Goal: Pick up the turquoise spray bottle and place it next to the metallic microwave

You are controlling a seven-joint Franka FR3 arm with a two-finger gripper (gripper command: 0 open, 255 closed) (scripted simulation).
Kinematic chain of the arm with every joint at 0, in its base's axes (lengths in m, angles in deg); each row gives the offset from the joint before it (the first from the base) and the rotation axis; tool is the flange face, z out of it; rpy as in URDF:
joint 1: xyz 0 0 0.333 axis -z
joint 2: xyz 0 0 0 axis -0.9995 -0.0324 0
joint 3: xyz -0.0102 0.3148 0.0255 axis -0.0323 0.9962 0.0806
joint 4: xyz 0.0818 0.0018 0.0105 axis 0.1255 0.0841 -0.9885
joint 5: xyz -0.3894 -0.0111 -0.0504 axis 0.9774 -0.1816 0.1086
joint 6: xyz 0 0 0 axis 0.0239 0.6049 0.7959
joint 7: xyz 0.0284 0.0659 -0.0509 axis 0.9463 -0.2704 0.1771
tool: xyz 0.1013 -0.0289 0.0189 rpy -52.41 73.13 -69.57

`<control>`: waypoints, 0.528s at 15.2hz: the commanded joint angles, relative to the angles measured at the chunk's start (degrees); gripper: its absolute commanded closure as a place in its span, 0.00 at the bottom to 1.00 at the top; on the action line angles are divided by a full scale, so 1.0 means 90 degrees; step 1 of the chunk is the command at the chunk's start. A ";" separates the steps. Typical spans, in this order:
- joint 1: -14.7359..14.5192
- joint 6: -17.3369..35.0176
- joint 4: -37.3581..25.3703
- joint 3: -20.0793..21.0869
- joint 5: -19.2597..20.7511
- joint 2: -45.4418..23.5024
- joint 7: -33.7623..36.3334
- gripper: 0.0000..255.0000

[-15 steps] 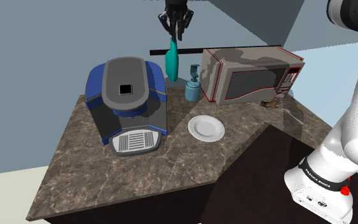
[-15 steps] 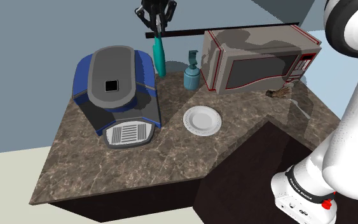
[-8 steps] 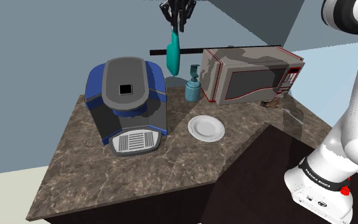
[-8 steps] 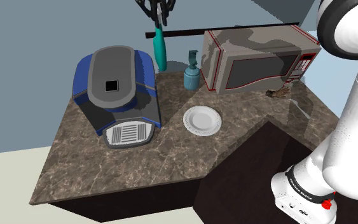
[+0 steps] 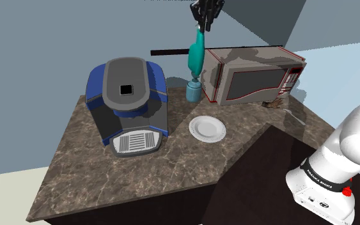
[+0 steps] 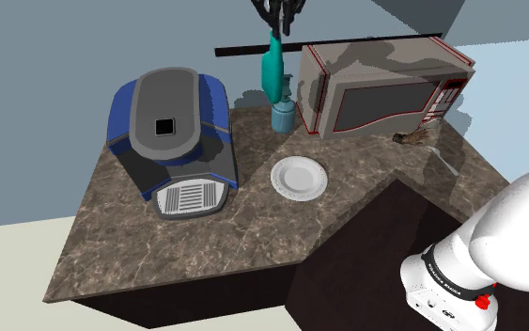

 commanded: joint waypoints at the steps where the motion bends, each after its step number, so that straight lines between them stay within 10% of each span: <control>1: 0.0156 0.0122 0.0467 -0.0129 -0.0088 0.0385 -0.0271 1.00; 8: 0.0584 0.0402 0.1778 -0.0684 -0.0232 0.1525 -0.1238 1.00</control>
